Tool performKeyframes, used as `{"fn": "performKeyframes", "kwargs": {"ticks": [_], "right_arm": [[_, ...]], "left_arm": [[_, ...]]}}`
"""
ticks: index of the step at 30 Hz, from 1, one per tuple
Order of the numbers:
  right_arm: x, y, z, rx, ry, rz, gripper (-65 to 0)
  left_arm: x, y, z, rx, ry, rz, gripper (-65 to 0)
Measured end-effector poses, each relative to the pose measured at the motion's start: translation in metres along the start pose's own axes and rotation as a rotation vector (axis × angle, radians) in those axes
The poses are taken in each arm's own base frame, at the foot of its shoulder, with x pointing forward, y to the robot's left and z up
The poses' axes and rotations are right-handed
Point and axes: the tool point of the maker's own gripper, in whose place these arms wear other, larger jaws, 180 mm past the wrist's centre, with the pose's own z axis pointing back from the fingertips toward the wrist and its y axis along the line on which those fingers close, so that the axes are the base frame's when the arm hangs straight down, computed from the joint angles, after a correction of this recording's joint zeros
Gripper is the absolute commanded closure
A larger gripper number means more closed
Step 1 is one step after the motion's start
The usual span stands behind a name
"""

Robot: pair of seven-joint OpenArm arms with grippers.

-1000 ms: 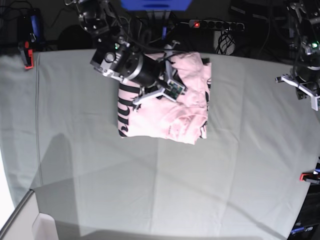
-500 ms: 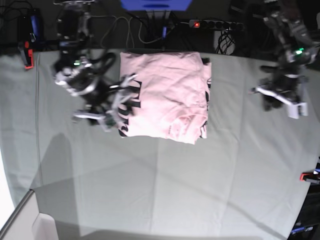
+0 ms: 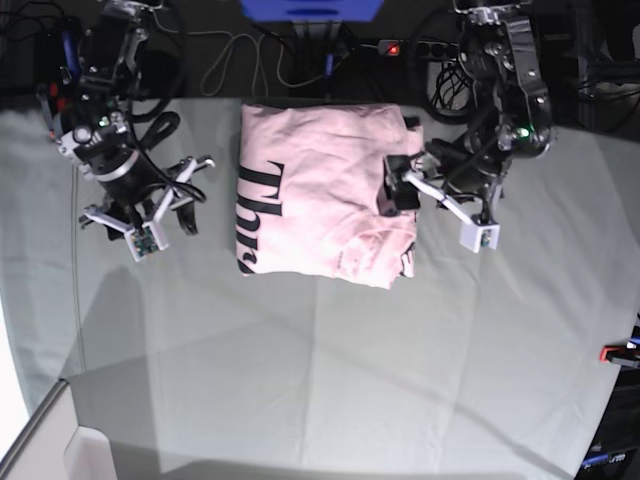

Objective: Layout the t-shirt on the table in an organized manner, then fold the t-shirt properly

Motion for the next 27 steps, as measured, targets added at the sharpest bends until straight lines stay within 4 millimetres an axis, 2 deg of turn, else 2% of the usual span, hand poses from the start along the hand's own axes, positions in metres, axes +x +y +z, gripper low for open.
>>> {"fn": "performKeyframes", "kwargs": {"ticks": [5,7,8,13,14,17,19,21,24,27], "right_arm": [[-0.003,-0.005,0.002,-0.013,0.007,-0.006,-31.2],[-0.003,-0.005,0.002,-0.014,0.007,-0.006,-31.2],[-0.003,-0.005,0.002,-0.014,0.008,-0.006,-31.2],[-0.003,-0.005,0.002,-0.014,0.007,-0.006,-31.2],[-0.003,-0.006,0.002,-0.017,0.006,-0.008,-31.2],[-0.011,-0.020,0.007,-0.052,0.023,-0.015,-31.2],[-0.014,-0.026,0.009,-0.067,0.034,-0.014,-31.2],[-0.008,-0.032,0.013,-0.088,0.016,-0.012,-31.3],[-0.005,-0.047,0.022,-0.136,0.005,-0.014,-31.3],[-0.009,-0.057,0.027,-0.165,0.009,-0.027,-31.3]], "left_arm": [[-0.017,0.006,-0.017,-0.003,0.069,0.043,-58.2],[-0.023,0.007,-0.020,-0.006,0.086,0.054,-53.0],[-0.025,0.007,-0.022,-0.009,0.093,0.057,-47.7],[-0.020,0.005,-0.034,-0.026,0.107,0.070,-6.1],[-0.019,0.005,-0.038,-0.030,0.113,0.075,0.0],[-0.016,0.006,-0.046,-0.039,0.126,0.084,-2.0],[-0.011,0.008,-0.049,-0.050,0.134,0.072,0.0],[-0.007,0.003,-0.052,-0.055,0.152,0.010,0.0],[0.007,-0.010,-0.060,-0.048,0.198,-0.208,0.0],[0.029,-0.036,-0.073,-0.088,0.220,-0.481,0.0]]}}
